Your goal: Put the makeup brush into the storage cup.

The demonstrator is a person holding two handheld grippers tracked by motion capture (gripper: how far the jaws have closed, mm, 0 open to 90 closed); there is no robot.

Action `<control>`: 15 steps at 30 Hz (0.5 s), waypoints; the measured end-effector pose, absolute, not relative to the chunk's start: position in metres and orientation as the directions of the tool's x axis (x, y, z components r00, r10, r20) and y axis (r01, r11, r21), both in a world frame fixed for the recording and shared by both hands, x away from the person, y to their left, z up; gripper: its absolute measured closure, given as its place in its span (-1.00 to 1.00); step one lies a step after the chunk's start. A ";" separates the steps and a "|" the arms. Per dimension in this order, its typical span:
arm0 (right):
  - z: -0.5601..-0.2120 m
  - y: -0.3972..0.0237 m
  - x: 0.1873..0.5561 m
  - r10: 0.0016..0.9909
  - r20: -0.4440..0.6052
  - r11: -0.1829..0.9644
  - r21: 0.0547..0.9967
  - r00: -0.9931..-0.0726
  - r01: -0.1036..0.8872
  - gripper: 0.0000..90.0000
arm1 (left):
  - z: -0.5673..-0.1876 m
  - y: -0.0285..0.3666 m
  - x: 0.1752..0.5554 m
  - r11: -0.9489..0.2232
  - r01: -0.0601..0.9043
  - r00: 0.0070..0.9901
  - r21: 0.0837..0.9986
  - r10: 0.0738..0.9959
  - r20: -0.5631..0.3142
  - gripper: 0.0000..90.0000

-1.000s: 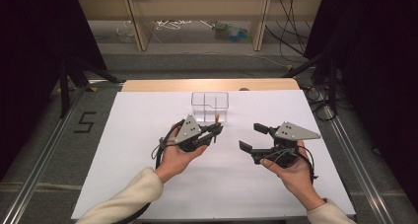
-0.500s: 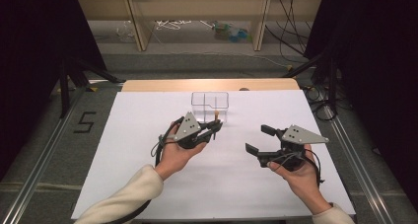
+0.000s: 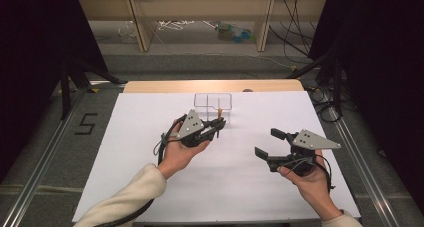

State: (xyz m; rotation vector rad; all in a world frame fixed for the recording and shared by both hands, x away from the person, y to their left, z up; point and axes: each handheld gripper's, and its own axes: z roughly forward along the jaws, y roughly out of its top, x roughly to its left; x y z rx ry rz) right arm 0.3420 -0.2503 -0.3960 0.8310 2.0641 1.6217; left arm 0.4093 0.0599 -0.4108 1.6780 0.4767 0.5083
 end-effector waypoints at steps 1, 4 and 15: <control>-0.396 -0.251 0.342 0.659 0.058 0.153 0.966 -0.750 0.209 -0.65 | -0.410 0.060 0.410 -0.156 0.030 0.817 0.987 0.574 0.066 0.83; -0.397 -0.253 0.342 0.668 0.044 0.151 0.969 -0.742 0.194 -0.65 | -0.410 0.060 0.411 -0.158 0.027 0.817 0.987 0.573 0.069 0.83; -0.400 -0.255 0.341 0.664 0.044 0.153 0.969 -0.746 0.194 -0.65 | -0.405 0.060 0.415 -0.161 0.019 0.817 0.987 0.571 0.077 0.83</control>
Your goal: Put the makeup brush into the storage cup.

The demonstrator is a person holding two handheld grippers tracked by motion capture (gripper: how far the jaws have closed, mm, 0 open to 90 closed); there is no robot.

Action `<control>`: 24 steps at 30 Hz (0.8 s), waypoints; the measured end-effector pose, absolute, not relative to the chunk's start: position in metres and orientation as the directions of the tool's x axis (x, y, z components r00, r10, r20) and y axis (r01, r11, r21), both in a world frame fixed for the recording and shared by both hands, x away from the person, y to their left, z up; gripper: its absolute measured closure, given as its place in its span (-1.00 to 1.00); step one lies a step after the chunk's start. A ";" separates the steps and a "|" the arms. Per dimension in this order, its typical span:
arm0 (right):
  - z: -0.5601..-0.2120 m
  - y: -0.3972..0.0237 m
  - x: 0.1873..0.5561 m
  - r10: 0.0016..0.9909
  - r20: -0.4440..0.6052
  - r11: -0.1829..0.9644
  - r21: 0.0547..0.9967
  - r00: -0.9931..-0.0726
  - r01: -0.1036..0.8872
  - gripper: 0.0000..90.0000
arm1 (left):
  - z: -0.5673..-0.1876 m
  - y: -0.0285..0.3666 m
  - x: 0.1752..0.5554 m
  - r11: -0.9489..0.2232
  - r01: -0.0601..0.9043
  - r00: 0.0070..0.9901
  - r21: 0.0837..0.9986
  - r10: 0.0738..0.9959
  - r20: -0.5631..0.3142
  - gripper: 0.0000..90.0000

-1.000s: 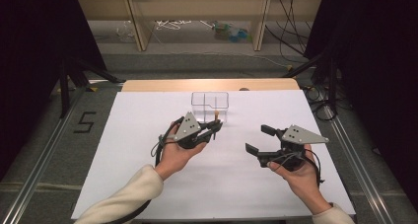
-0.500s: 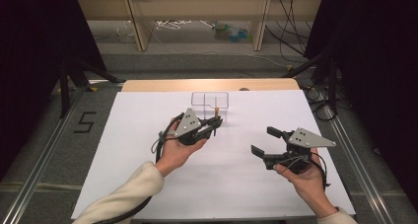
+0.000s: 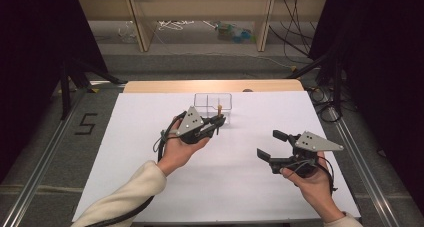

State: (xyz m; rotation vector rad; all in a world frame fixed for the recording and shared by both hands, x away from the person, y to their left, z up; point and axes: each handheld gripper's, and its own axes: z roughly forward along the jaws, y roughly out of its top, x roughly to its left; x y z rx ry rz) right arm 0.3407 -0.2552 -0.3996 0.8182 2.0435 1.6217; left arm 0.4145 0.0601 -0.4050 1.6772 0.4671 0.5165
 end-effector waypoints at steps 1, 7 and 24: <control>-0.400 -0.255 0.341 0.661 0.047 0.150 0.970 -0.749 0.192 -0.65 | -0.405 0.060 0.415 -0.158 0.020 0.816 0.987 0.573 0.075 0.83; -0.400 -0.255 0.341 0.659 0.045 0.152 0.970 -0.751 0.192 -0.65 | -0.402 0.060 0.418 -0.159 0.011 0.816 0.987 0.572 0.083 0.83; -0.400 -0.255 0.339 0.658 0.048 0.161 0.966 -0.752 0.202 -0.65 | -0.397 0.060 0.424 -0.158 0.006 0.813 0.987 0.576 0.087 0.83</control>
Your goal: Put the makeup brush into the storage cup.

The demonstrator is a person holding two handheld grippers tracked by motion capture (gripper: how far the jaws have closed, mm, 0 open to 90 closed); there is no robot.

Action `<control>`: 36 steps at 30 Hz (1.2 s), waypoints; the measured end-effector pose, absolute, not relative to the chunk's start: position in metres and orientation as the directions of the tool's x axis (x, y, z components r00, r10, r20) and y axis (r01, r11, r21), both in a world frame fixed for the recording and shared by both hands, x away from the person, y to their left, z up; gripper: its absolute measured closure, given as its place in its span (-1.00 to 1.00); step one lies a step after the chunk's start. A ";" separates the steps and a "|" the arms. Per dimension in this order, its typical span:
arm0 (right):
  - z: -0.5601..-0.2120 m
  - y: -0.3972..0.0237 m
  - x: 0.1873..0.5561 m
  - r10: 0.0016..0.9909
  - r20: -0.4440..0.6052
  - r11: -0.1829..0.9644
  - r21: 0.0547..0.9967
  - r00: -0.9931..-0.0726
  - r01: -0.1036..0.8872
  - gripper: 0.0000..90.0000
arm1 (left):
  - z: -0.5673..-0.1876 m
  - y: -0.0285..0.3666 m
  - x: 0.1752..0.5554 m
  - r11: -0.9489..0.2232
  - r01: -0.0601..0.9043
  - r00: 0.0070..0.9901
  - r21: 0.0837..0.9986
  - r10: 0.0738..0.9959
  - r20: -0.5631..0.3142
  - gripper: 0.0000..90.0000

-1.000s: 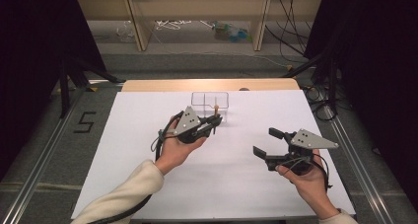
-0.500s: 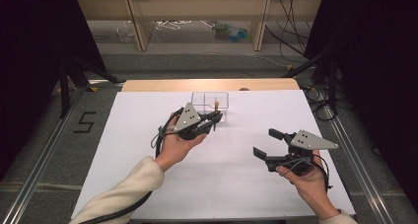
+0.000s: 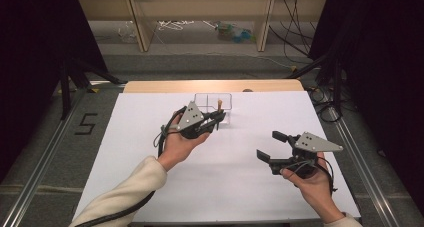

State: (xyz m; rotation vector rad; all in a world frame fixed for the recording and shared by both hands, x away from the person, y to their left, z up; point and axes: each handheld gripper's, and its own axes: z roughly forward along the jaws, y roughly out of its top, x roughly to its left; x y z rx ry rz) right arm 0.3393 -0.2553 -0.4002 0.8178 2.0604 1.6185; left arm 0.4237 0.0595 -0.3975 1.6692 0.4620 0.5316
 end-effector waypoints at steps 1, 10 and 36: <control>-0.400 -0.255 0.339 0.657 0.048 0.160 0.966 -0.752 0.202 -0.65 | -0.397 0.060 0.424 -0.159 0.004 0.812 0.987 0.577 0.089 0.83; -0.402 -0.259 0.337 0.659 0.062 0.153 0.965 -0.750 0.214 -0.65 | -0.396 0.059 0.427 -0.155 0.004 0.811 0.988 0.579 0.088 0.83; -0.403 -0.261 0.335 0.664 0.077 0.151 0.960 -0.744 0.235 -0.65 | -0.390 0.060 0.437 -0.153 -0.002 0.798 0.988 0.595 0.093 0.83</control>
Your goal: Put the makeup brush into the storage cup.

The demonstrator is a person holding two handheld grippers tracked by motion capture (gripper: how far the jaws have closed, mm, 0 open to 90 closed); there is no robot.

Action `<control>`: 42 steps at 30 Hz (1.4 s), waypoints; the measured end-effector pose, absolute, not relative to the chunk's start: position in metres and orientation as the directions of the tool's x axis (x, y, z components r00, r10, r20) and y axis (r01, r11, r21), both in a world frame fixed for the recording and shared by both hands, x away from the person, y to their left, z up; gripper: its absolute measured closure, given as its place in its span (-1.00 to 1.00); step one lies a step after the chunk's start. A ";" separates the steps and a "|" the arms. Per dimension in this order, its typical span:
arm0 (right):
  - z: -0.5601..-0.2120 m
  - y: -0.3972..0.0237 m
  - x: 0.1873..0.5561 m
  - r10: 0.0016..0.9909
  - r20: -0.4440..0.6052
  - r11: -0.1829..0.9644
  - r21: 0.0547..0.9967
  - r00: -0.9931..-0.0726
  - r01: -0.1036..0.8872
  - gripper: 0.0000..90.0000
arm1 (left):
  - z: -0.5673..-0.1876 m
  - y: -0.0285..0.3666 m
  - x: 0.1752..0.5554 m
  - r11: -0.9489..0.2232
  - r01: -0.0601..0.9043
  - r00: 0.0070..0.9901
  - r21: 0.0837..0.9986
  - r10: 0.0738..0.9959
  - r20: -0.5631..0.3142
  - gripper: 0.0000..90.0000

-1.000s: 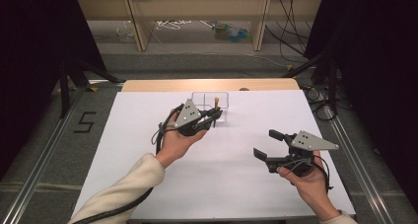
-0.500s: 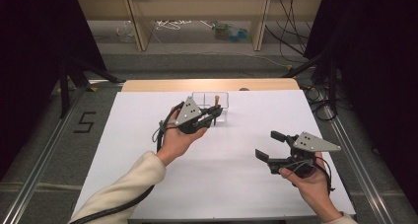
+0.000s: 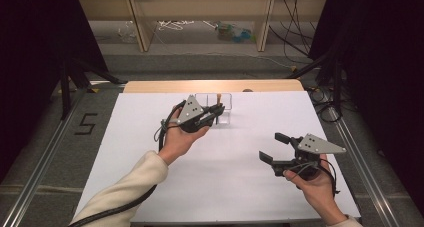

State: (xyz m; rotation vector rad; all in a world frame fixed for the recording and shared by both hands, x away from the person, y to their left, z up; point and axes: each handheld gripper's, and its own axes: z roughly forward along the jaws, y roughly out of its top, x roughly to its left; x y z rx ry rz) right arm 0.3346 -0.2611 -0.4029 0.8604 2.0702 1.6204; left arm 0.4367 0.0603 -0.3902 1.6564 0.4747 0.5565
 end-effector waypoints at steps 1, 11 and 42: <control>-0.403 -0.261 0.335 0.664 0.077 0.151 0.960 -0.744 0.234 -0.65 | -0.390 0.060 0.437 -0.152 -0.003 0.797 0.988 0.597 0.094 0.83; -0.403 -0.262 0.336 0.663 0.055 0.155 0.966 -0.747 0.209 -0.65 | -0.387 0.059 0.440 -0.151 -0.009 0.797 0.988 0.596 0.099 0.83; -0.404 -0.261 0.335 0.661 0.082 0.147 0.960 -0.746 0.237 -0.65 | -0.386 0.058 0.454 -0.158 -0.009 0.790 0.987 0.604 0.104 0.83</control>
